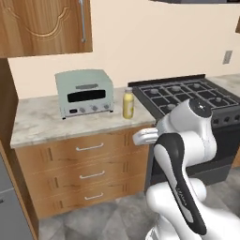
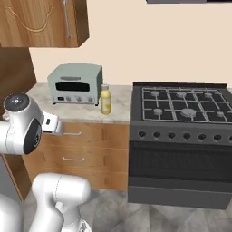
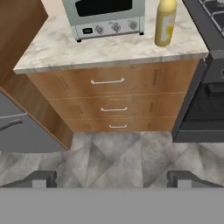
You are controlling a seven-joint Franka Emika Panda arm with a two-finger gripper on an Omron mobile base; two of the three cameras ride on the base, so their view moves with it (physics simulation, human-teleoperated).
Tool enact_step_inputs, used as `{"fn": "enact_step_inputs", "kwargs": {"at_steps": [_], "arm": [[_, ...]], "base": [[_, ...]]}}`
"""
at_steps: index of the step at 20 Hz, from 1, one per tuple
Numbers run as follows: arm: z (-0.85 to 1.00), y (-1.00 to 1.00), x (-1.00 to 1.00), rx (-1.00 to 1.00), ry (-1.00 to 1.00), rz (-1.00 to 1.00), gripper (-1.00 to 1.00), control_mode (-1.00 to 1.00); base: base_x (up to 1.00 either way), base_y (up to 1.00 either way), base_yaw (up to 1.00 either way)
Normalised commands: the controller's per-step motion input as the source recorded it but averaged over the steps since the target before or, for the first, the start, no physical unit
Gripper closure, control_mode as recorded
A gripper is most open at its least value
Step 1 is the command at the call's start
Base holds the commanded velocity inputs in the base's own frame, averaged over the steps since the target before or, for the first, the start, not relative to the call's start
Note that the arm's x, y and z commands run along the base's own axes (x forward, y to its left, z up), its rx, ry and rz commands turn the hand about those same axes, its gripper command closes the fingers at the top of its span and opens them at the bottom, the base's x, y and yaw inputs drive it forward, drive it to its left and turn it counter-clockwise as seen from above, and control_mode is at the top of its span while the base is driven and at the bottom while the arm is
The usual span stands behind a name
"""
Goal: There is a wine glass and glass cup on the dining counter. Place the wine bottle next to the wine glass and the juice bottle next to the glass cup.
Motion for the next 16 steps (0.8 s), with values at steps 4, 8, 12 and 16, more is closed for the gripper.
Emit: {"fn": "enact_step_inputs", "kwargs": {"at_steps": [4,8,12,16], "arm": [[0.00,0.00,0.00,0.00,0.00,0.00,-1.00,1.00],[0.00,0.00,0.00,0.00,0.00,0.00,-1.00,1.00],[0.00,0.00,0.00,0.00,0.00,0.00,-1.00,1.00],[0.00,0.00,0.00,0.00,0.00,0.00,-1.00,1.00]], "base": [[0.28,-0.52,0.20],[0.31,-0.54,0.16],[0.37,-0.53,0.13],[0.64,-0.38,0.17]]}}
